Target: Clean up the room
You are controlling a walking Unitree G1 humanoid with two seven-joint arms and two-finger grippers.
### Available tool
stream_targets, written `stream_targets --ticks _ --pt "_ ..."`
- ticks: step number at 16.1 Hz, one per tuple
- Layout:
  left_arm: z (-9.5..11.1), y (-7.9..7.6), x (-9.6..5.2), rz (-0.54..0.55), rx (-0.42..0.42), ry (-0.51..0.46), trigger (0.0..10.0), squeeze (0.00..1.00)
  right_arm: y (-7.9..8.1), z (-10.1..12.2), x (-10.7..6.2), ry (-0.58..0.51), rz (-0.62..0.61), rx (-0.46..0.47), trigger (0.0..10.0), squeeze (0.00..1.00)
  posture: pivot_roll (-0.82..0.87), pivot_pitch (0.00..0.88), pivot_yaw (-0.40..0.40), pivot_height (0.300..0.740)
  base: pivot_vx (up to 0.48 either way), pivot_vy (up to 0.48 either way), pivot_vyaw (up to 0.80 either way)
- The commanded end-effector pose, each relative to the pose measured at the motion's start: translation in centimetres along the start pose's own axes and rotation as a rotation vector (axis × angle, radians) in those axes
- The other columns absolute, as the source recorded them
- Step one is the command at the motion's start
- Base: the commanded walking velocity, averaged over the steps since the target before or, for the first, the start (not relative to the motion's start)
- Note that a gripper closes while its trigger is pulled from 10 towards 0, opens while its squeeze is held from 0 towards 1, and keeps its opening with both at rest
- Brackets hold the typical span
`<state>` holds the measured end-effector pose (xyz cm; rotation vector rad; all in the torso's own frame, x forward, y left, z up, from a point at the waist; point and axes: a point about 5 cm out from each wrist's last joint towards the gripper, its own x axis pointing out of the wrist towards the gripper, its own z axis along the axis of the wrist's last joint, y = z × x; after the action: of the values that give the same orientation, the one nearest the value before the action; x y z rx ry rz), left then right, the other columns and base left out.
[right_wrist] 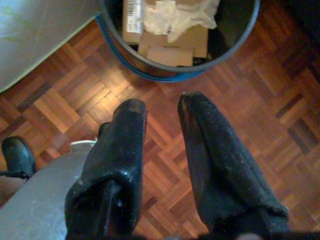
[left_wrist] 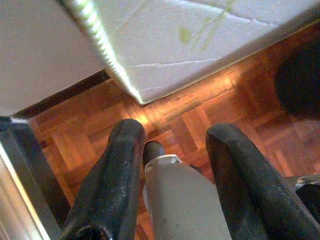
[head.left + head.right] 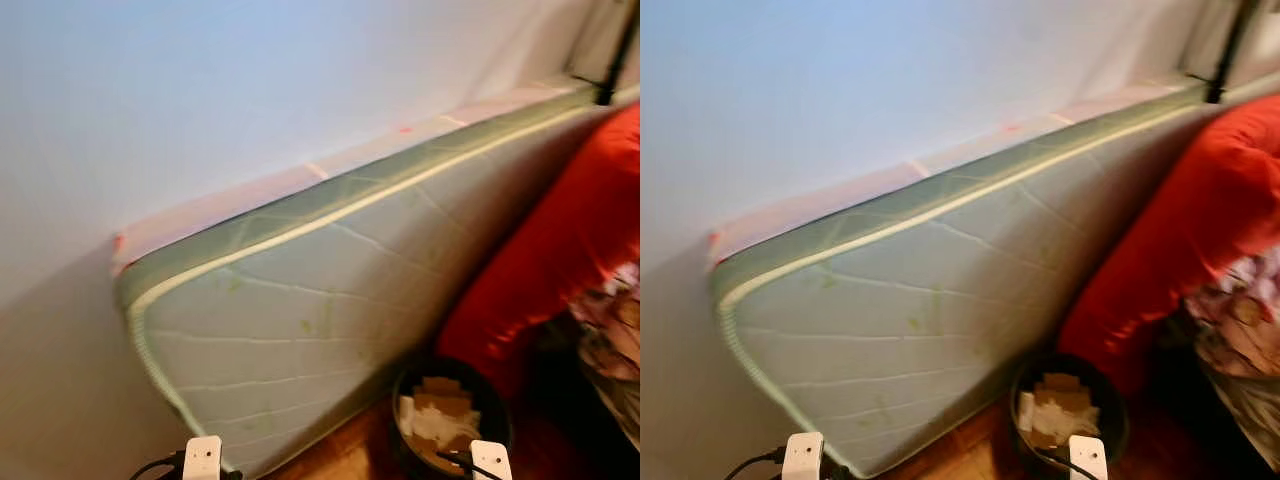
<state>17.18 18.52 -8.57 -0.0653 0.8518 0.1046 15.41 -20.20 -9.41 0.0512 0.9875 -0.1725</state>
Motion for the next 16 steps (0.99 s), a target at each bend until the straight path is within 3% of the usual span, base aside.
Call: stream_targets --ticks 1,8,16 --pt "-1.84 2.89 -0.58 0.03 0.051 0.163 10.0 0.0 -1.71 -0.37 -0.18 0.07 0.108 0.104 10.0 0.0 0.04 0.0 -0.052 0.74 0.0 0.0 -0.74" --pt "-2.08 2.95 -0.68 0.032 0.047 0.165 10.0 0.0 -1.84 -0.27 -0.18 0.069 0.107 0.098 10.0 0.0 0.04 0.0 -0.057 0.74 0.0 0.0 -0.74" --pt "-1.83 3.1 -0.61 0.039 0.061 0.159 10.0 0.0 -1.69 -0.22 -0.16 0.064 0.111 0.106 10.0 0.0 0.04 0.0 -0.052 0.74 0.0 -0.192 -0.64"
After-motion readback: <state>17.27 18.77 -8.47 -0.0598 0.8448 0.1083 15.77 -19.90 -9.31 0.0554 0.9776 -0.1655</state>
